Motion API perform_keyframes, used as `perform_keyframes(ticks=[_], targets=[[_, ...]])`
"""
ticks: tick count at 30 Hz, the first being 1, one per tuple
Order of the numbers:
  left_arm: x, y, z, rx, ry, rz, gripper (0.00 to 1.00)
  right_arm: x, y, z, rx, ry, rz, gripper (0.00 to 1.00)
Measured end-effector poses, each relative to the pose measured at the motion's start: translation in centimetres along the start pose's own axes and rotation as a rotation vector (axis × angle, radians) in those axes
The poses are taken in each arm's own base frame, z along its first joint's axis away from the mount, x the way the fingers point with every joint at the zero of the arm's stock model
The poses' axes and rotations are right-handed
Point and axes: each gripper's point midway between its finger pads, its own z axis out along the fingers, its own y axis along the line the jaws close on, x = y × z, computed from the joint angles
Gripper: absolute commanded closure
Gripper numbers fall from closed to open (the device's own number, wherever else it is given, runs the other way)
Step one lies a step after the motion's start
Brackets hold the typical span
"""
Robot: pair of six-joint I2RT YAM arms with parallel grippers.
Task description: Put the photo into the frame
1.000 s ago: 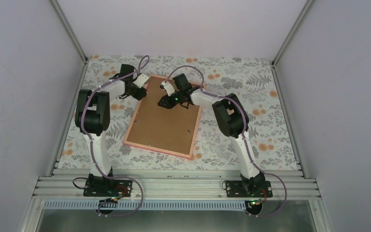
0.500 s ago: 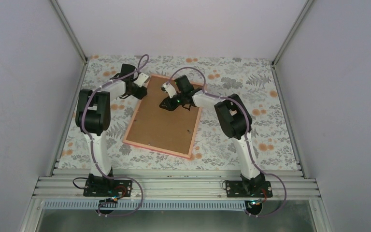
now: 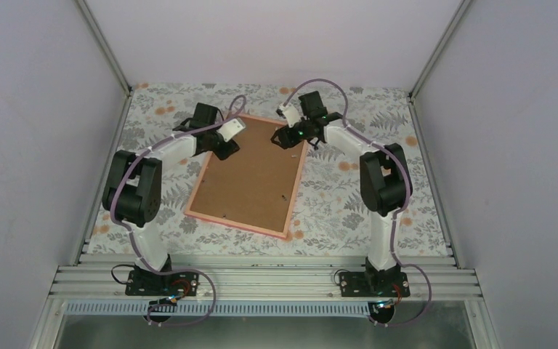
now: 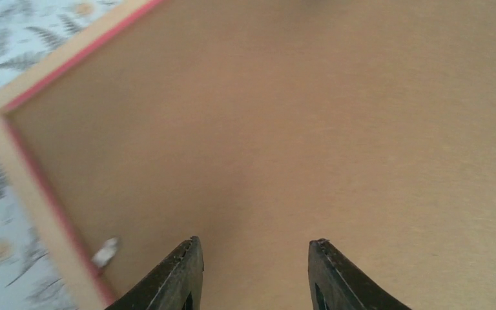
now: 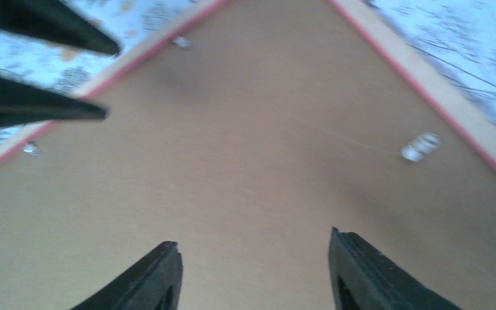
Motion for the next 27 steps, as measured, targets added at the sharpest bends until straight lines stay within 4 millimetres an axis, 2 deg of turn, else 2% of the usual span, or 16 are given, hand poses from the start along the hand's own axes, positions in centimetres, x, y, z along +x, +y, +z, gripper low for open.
perform_keyframes(ticks=[4, 10, 13, 20, 27], targets=[[0.1, -2.6, 1.1, 0.069, 0.008, 0.033, 0.60, 0.7, -3.6, -0.1, 0.080, 0.029, 0.031, 0.22], [1.8, -3.6, 3.2, 0.110, 0.054, 0.023, 0.60, -2.8, -8.0, 2.6, 0.173, -0.010, 0.009, 0.16], [2.4, -3.7, 3.8, 0.118, 0.072, 0.013, 0.60, -3.4, -9.4, 4.0, 0.204, -0.017, 0.003, 0.15], [2.8, -3.8, 4.7, 0.113, 0.081, 0.001, 0.60, -1.8, -12.0, 6.6, 0.272, 0.023, 0.016, 0.19], [2.5, -3.8, 5.1, 0.108, 0.075, -0.001, 0.61, -0.7, -13.2, 7.7, 0.301, 0.044, 0.016, 0.34]])
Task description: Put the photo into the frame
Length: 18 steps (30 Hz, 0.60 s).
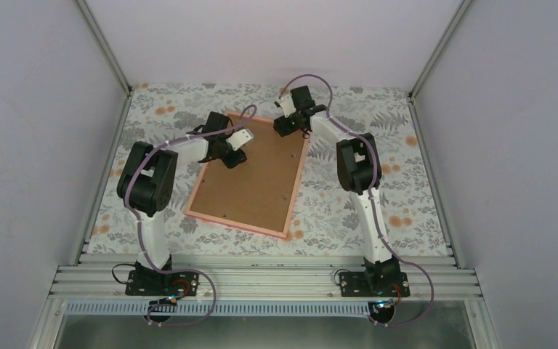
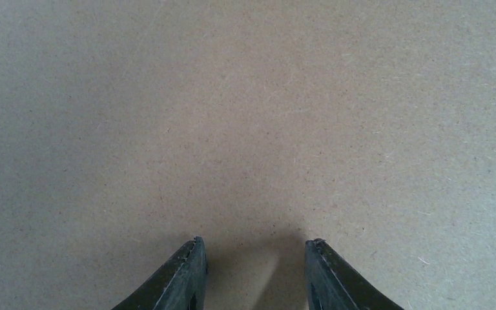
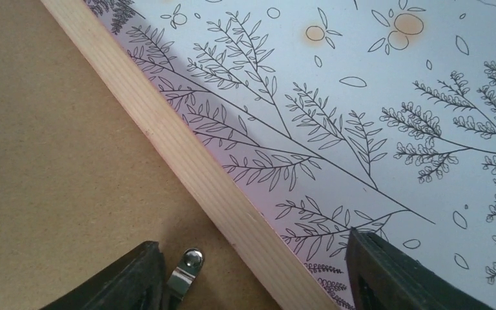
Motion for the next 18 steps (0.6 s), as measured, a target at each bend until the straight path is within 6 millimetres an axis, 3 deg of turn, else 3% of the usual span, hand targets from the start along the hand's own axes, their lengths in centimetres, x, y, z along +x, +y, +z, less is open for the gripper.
perform_keyframes(ticks=[3, 9, 18], targets=[[-0.1, 0.0, 0.0, -0.003, 0.000, 0.003, 0.62, 0.0, -0.2, 0.0, -0.002, -0.005, -0.008, 0.44], [-0.2, 0.2, 0.2, -0.007, 0.000, 0.004, 0.63, 0.2, -0.9, -0.1, -0.016, -0.014, -0.046, 0.51], [-0.7, 0.7, 0.6, -0.012, -0.002, 0.010, 0.64, 0.8, -1.8, -0.6, -0.039, -0.017, -0.121, 0.70]])
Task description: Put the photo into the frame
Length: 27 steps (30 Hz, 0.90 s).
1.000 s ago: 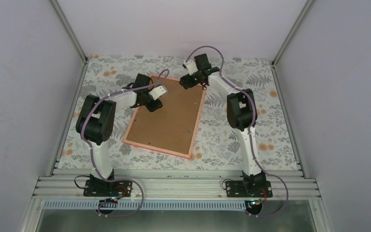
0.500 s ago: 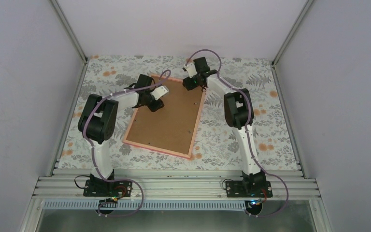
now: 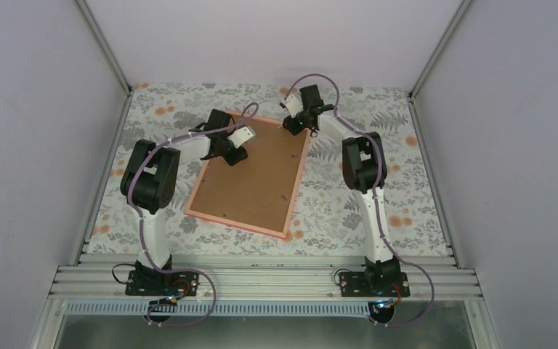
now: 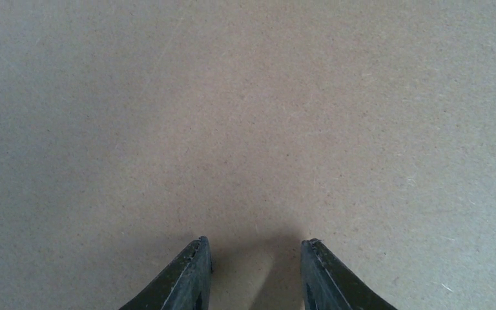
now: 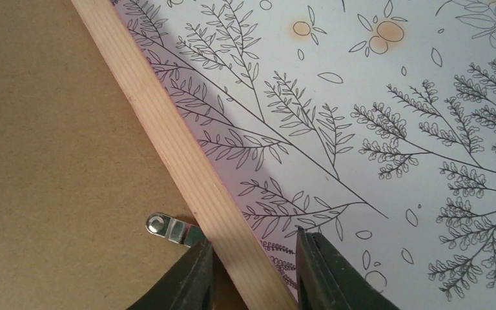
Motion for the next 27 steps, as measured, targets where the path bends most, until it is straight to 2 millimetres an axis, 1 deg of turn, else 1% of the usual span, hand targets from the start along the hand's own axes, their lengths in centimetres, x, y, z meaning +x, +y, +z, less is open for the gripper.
perform_keyframes(ticks=[2, 7, 19, 22, 27], targets=[[-0.14, 0.10, 0.08, -0.001, -0.001, 0.000, 0.64, 0.02, -0.10, -0.04, -0.003, -0.002, -0.004, 0.69], [-0.35, 0.25, 0.16, -0.002, -0.002, 0.001, 0.64, -0.01, 0.03, -0.19, -0.014, 0.003, -0.008, 0.62], [-0.48, 0.34, 0.33, 0.000, 0.005, 0.004, 0.64, 0.31, 0.59, -0.41, -0.082, 0.011, -0.064, 0.59], [-0.67, 0.47, 0.44, -0.001, 0.003, 0.012, 0.64, -0.01, 0.54, -0.11, -0.095, 0.018, -0.061, 0.58], [-0.98, 0.72, 0.70, -0.002, 0.000, 0.025, 0.65, -0.61, 0.50, 0.41, -0.111, 0.018, -0.059, 0.60]])
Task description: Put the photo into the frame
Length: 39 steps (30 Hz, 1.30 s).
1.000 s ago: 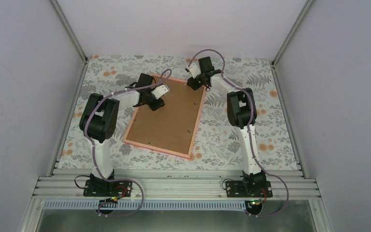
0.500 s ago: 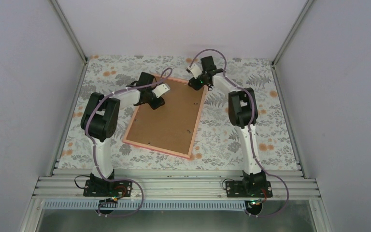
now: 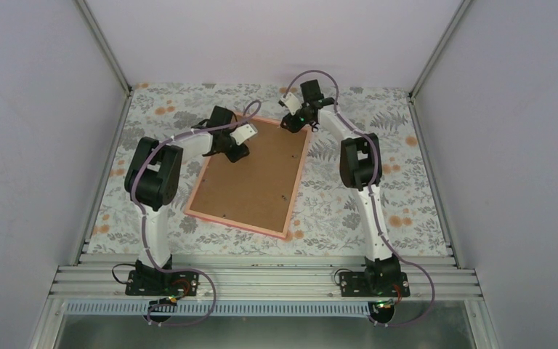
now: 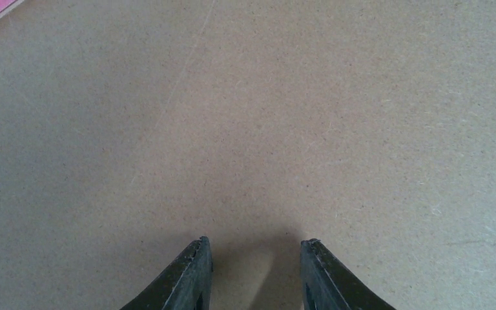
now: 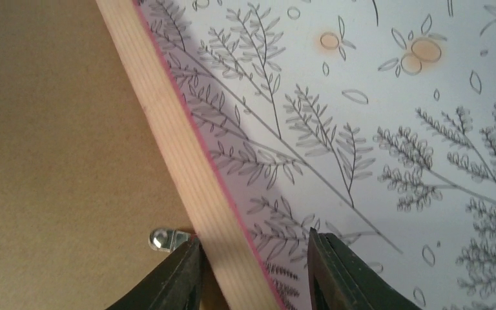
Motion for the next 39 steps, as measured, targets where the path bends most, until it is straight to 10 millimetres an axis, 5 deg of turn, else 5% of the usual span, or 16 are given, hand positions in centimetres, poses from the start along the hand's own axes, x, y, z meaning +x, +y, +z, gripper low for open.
perform_keyframes(ticks=[12, 18, 24, 30, 39], targets=[[-0.4, 0.4, 0.3, -0.008, -0.002, 0.014, 0.65, -0.8, -0.1, 0.9, 0.051, 0.021, -0.024, 0.63], [-0.4, 0.4, 0.3, -0.010, -0.002, 0.014, 0.65, -0.6, 0.0, 0.1, 0.065, 0.023, -0.005, 0.46], [-0.3, 0.4, 0.4, -0.011, -0.004, 0.011, 0.65, 1.5, 2.7, -5.2, 0.026, 0.067, 0.054, 0.44], [-0.4, 0.4, 0.4, -0.013, -0.010, 0.006, 0.65, 0.4, 4.8, -10.2, 0.043, 0.035, 0.035, 0.36], [-0.4, 0.3, 0.5, -0.017, -0.016, 0.007, 0.65, 6.5, 5.9, -7.2, 0.150, 0.211, 0.089, 0.21]])
